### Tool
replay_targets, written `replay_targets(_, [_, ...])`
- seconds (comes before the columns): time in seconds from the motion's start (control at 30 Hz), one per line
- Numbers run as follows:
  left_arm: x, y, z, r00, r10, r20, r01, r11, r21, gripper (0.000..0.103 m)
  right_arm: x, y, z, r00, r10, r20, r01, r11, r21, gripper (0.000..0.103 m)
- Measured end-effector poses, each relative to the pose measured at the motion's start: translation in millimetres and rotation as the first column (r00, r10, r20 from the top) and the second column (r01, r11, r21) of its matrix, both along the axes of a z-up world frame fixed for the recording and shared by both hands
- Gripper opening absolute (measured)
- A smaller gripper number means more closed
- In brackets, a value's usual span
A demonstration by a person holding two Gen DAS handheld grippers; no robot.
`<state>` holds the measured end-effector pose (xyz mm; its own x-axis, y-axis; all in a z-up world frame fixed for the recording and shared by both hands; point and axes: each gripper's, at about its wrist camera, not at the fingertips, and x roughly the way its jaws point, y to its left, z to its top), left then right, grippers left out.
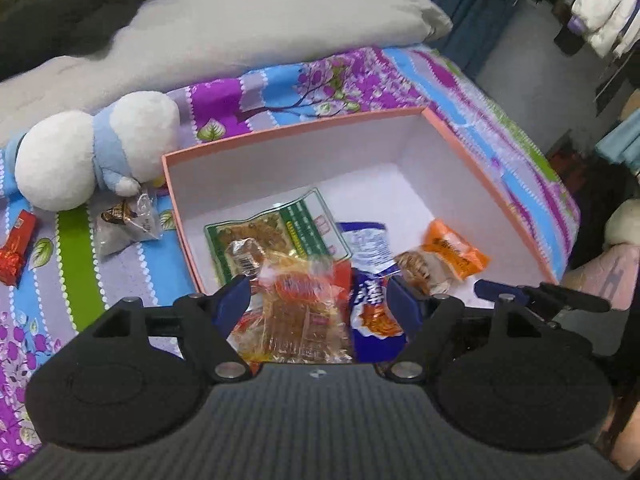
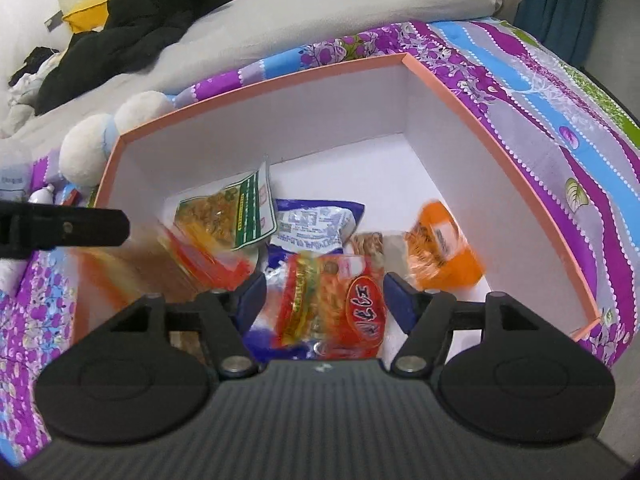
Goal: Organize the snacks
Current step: 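Lower both packets into the pink box and open both grippers, then withdraw both tools from the box back toward the remaining snacks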
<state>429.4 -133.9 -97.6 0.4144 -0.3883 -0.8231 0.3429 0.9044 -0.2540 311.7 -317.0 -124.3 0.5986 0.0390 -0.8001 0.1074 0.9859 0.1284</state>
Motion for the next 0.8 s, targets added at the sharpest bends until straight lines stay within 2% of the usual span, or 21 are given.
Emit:
replay_targets(0.1, [-5.1, 4.3, 7.5, 1.0, 0.003, 0.025, -0.003, 1.0, 0.008, 0.079, -6.8, -0.1, 5.1, 1.0, -0.005, 0.025, 0.005, 1.0, -0.001, 0.067])
replay_targets(0.33, [-26.0, 21.7, 30.3, 0.997, 0.024, 0.075, -0.02, 0.999, -0.05, 0.079, -27.6, 1.6, 18.8, 0.996, -0.014, 0.093, 0.014, 1.0, 0.0, 0.067])
replay_targets(0.53, [-53.3, 47.6, 46.2, 0.993, 0.042, 0.114, -0.036, 0.998, -0.054, 0.079, -59.2, 1.7, 23.7, 0.991, -0.048, 0.129, 0.044, 0.998, 0.038, 0.067])
replay_targets(0.8, [-96.8, 79.4, 54.4, 0.979, 0.096, 0.178, -0.075, 0.99, -0.118, 0.079, -107.3, 28.0, 32.8, 0.98, -0.017, 0.198, 0.009, 0.999, 0.041, 0.067])
